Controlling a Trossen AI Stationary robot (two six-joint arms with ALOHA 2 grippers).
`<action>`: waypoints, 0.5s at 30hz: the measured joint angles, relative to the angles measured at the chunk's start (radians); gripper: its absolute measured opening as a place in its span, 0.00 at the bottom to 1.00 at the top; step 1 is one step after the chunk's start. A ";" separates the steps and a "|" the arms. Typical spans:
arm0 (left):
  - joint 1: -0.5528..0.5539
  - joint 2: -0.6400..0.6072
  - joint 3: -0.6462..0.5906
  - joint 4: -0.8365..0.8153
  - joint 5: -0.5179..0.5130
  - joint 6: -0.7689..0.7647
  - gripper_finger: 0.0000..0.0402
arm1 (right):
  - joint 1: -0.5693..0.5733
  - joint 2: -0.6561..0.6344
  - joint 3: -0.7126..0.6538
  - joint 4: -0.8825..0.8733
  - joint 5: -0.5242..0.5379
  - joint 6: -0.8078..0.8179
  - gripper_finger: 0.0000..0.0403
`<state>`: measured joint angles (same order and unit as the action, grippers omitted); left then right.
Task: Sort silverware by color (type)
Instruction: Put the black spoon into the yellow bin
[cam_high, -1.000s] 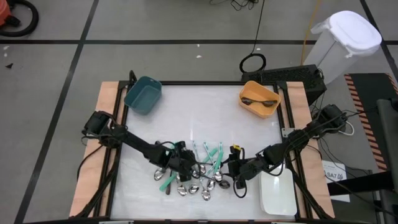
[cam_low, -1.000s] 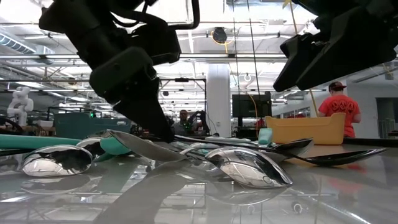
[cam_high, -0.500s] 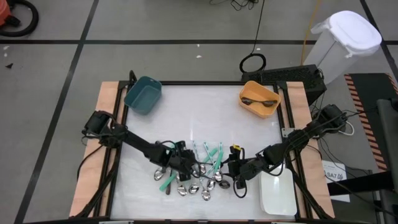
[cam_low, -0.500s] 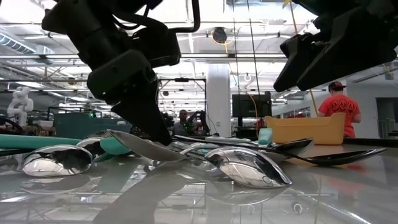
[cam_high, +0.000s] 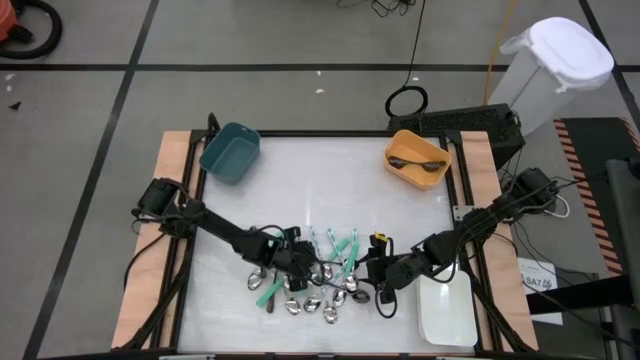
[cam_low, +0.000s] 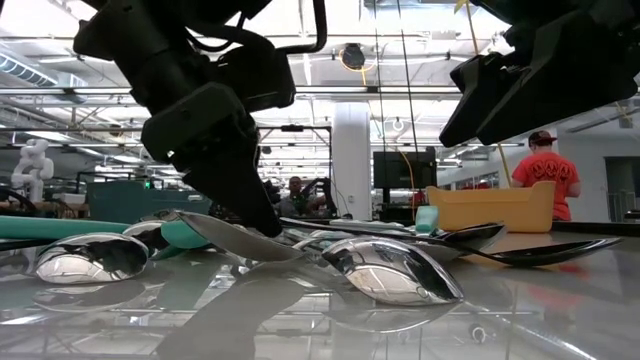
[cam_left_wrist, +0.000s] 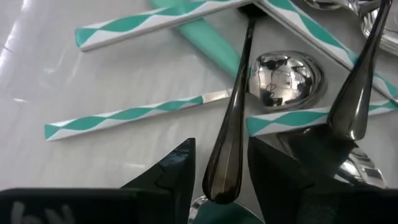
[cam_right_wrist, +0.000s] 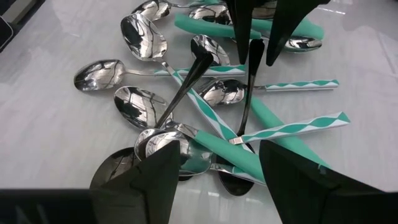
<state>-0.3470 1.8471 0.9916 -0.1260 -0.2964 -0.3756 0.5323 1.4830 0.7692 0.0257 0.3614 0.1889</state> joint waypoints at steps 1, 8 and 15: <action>0.003 0.000 0.000 -0.003 0.000 -0.001 0.37 | 0.000 0.000 0.000 0.000 0.000 0.000 0.53; 0.021 0.000 0.000 -0.008 0.027 0.004 0.36 | 0.000 0.000 0.000 0.000 0.000 0.000 0.53; 0.020 -0.001 0.000 -0.007 0.042 0.015 0.21 | 0.000 0.000 0.000 0.000 0.000 0.000 0.53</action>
<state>-0.3267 1.8466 0.9916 -0.1329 -0.2546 -0.3605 0.5320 1.4830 0.7692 0.0257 0.3614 0.1889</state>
